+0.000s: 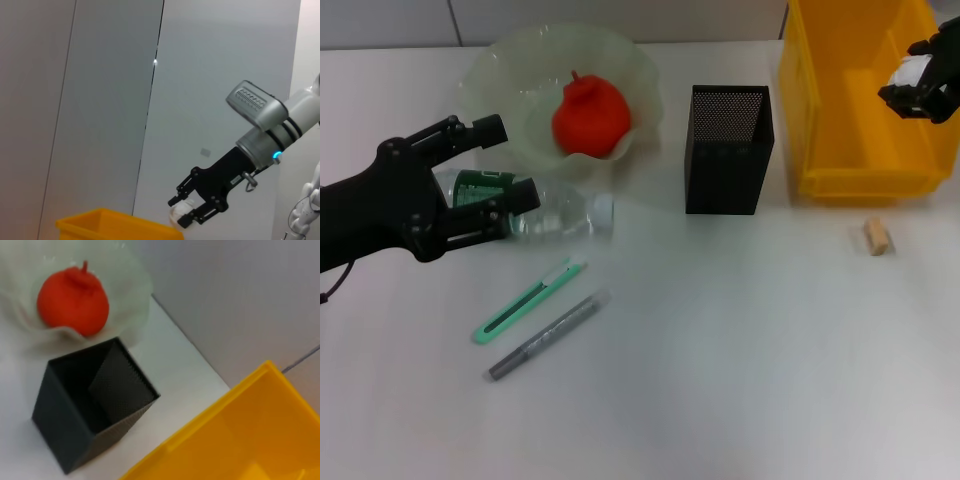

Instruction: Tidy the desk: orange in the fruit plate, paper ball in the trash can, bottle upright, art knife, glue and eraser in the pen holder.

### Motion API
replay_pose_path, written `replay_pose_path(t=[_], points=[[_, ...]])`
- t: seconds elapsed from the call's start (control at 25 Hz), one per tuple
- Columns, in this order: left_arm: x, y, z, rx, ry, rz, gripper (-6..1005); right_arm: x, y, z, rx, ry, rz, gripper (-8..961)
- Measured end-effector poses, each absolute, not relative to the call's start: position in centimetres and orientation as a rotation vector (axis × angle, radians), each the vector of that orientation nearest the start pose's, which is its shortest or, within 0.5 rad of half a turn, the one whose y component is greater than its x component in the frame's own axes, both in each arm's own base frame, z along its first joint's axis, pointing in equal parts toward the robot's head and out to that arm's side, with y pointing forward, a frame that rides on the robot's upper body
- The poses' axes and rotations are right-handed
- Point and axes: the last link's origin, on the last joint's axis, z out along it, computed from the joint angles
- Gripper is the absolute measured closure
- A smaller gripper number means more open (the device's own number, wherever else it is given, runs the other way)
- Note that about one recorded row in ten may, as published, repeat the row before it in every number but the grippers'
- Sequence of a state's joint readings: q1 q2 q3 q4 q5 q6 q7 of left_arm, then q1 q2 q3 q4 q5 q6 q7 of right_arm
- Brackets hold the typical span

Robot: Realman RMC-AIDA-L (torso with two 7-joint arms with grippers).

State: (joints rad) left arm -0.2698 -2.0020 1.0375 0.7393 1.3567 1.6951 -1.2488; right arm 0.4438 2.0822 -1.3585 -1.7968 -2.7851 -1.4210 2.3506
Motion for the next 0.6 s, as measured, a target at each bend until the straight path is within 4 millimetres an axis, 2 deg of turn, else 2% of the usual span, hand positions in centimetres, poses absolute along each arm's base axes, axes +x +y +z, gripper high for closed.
replay_pose_path(t=[0.28,0.44,0.6], points=[[-26.6,27.8,4.5,-2.565,-0.416,-1.123,140,18.3,38.3,7.6,-2.244,0.386,-0.329,415],[-26.9,27.7,4.7,-2.560,-0.416,-1.113,140,18.8,38.4,7.4,-2.244,0.393,-0.310,370],[-27.2,28.0,5.5,-2.537,-0.397,-1.087,140,18.9,38.0,7.7,-2.267,0.422,-0.217,309]])
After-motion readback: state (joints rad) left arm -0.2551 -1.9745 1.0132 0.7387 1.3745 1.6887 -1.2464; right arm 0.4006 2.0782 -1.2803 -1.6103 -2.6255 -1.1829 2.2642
